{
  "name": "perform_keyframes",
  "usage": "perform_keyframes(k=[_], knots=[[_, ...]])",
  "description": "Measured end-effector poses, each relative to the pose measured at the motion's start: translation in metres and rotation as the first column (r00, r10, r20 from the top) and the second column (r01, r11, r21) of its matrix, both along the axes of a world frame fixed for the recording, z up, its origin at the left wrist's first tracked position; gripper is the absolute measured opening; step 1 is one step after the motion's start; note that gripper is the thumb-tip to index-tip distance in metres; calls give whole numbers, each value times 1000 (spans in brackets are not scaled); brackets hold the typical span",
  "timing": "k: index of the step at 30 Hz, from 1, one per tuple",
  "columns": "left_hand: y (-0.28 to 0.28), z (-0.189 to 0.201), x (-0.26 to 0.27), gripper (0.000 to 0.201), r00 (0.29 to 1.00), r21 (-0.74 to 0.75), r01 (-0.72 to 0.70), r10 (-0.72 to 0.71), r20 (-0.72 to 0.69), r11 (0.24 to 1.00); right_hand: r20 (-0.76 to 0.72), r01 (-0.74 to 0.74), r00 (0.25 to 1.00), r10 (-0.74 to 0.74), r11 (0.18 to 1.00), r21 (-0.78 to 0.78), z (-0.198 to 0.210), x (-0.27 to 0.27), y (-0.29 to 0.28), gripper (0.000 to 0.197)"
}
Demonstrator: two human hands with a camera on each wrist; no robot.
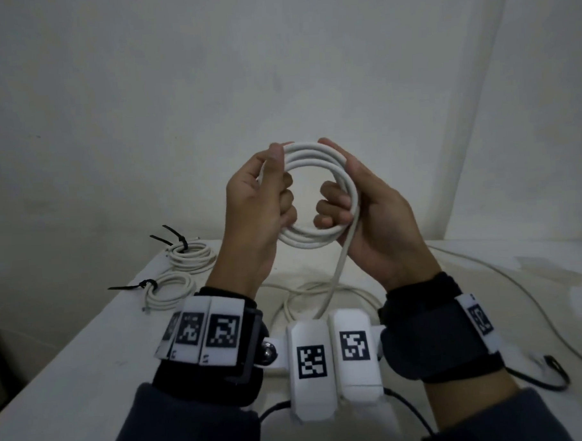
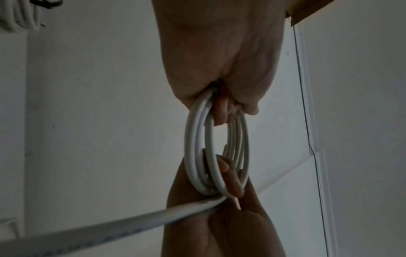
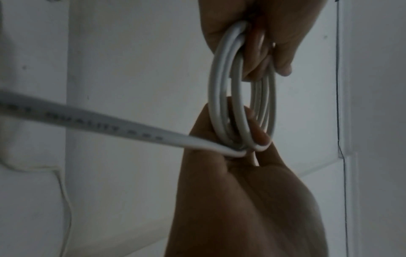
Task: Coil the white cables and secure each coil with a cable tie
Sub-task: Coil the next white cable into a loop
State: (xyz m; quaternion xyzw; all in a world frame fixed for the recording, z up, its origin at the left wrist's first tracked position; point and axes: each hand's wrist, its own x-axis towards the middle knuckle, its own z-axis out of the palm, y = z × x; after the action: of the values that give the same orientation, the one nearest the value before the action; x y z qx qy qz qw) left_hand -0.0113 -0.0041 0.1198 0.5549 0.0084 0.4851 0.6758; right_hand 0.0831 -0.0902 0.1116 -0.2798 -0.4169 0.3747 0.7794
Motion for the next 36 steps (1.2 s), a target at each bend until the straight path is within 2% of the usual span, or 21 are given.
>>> perform_keyframes(k=[3,6,12,16,20,25,29,32,36], knots=[[-2,-1,4,23,1000,-13,-7,7,-30,1000,-45,-71,997,69,996,-47,-1,6,-3,36],[-1,-2,4,24,998,-1,-37,37,-44,999,-13,-115,993,115,990,-87,-1,9,-7,41],[-5,-5,8,26,984,63,-147,152,-93,987,-60,-191,980,187,980,-59,-2,10,-7,34],[-3,-9,12,30,948,179,-233,265,-178,956,-72,-155,986,150,986,-68,-2,11,-5,32],[2,-11,10,40,923,271,-217,288,-255,938,-49,-144,989,141,987,-73,-7,13,-4,28],[2,-9,8,39,928,305,-174,259,-267,936,22,-144,989,145,987,-74,-7,18,-7,24],[4,-15,10,37,881,435,-181,342,-326,882,49,-85,995,90,992,-97,-7,22,-11,23],[2,-18,12,38,872,420,-185,346,-346,889,19,-21,1000,24,994,-103,-7,22,-8,25],[5,-18,12,52,820,302,-144,285,-497,942,-68,95,993,-98,995,-43,-6,28,-9,29]])
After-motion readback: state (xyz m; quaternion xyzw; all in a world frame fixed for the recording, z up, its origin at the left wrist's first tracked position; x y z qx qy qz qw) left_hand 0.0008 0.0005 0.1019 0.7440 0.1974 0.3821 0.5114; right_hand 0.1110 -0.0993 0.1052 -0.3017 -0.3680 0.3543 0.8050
